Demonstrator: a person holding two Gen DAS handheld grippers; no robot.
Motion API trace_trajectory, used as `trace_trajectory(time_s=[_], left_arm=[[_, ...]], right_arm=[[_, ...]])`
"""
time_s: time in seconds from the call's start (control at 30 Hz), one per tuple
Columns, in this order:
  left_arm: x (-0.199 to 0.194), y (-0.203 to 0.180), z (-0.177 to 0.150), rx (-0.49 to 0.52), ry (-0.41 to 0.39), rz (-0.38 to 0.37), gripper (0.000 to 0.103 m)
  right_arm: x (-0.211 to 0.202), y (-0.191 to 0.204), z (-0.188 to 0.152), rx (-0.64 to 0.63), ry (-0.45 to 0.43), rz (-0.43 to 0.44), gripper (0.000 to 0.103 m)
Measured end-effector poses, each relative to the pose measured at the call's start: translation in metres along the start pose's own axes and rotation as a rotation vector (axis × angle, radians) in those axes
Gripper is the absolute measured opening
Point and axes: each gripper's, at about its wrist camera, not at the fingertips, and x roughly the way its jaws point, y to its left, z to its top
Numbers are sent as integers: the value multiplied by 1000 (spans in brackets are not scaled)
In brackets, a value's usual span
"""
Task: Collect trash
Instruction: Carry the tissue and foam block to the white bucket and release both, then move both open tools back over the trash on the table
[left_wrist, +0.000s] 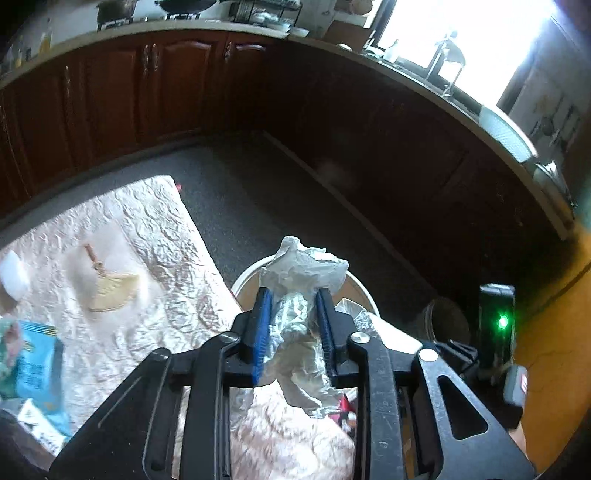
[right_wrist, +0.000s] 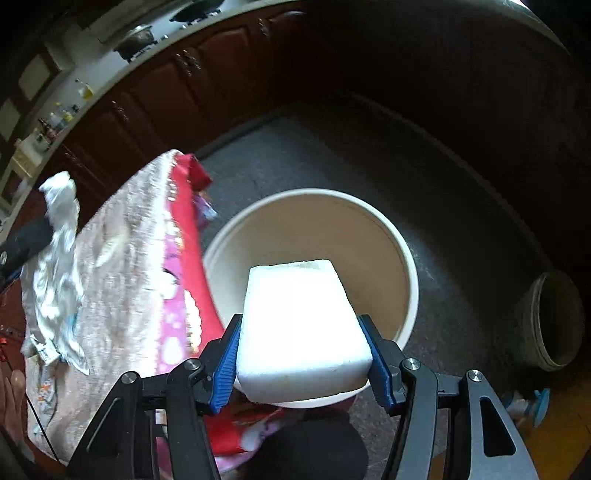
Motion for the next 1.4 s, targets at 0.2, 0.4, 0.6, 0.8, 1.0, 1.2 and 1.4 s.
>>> trace_trajectory(time_s=[0.2,0.4,0.6,0.8,1.0,1.2,1.4], left_arm=[[25,0,-2,-36,35,-23,57],[12,8,-8,-8,21,16,58],[-11,19,-13,12,-28,91,58],[-36,28,-21,29,-80,146,58],[-70,38,-25,32,-142,209,58],[-103,56,-33,13,-189,262,58],[-144,82,-47,-26,-214,313,58]], right_arm=[[16,-12,-2,22,35,-61,64],[18,-19,-9,47,48,-54,72],[21,0,-5,43,42,-33,72],[-4,25,-2,6,-35,-26,72],[-35,55,5,-33,-163,-3,78],[-57,98,10,-117,-226,38,78],[-77,147,11,-204,-260,113,79]])
